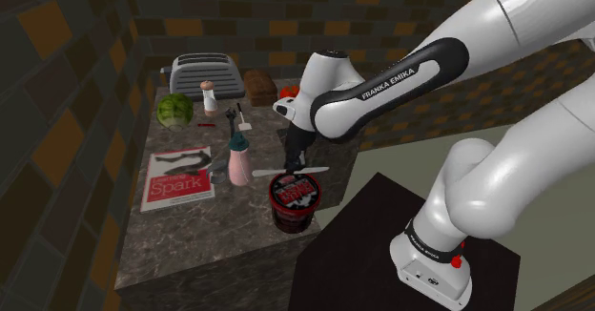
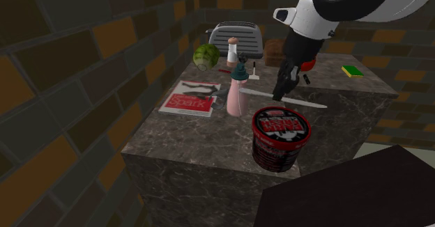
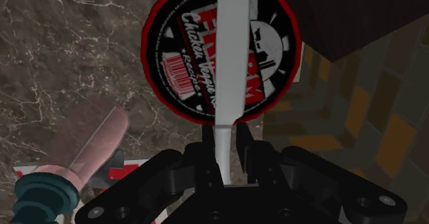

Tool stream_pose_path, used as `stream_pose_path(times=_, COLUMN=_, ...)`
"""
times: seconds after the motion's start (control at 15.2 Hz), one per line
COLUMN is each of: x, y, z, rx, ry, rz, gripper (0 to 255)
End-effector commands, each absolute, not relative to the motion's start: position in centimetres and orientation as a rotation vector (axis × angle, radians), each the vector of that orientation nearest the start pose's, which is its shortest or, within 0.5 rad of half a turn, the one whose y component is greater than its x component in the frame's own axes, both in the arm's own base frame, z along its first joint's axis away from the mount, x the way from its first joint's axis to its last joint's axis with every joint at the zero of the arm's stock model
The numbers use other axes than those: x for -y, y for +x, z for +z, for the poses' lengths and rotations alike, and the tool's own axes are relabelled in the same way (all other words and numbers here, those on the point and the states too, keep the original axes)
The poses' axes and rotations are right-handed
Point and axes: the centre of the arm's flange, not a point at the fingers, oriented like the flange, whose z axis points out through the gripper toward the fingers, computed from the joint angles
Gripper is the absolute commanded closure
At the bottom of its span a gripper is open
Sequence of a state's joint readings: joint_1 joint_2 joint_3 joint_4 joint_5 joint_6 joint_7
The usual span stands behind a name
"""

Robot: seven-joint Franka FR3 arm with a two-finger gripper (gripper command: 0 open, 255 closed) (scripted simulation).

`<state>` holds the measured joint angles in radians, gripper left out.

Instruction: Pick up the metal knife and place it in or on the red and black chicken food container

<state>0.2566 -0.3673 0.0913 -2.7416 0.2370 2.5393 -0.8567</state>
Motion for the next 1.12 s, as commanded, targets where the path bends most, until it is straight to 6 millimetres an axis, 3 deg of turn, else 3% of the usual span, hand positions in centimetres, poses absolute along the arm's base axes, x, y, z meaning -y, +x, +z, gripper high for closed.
stream_pose_path(times=0.0, x=-11.5, y=35.9, z=34.0, rx=1.489, ry=-2.668, rz=-0.292, gripper=255)
stream_pose_path(times=0.92, x=-11.5, y=35.9, z=26.6, rx=1.489, ry=-2.668, rz=-0.292, gripper=255)
stream_pose_path(times=1.06, x=-11.5, y=35.9, z=26.4, rx=1.489, ry=-2.668, rz=-0.292, gripper=255)
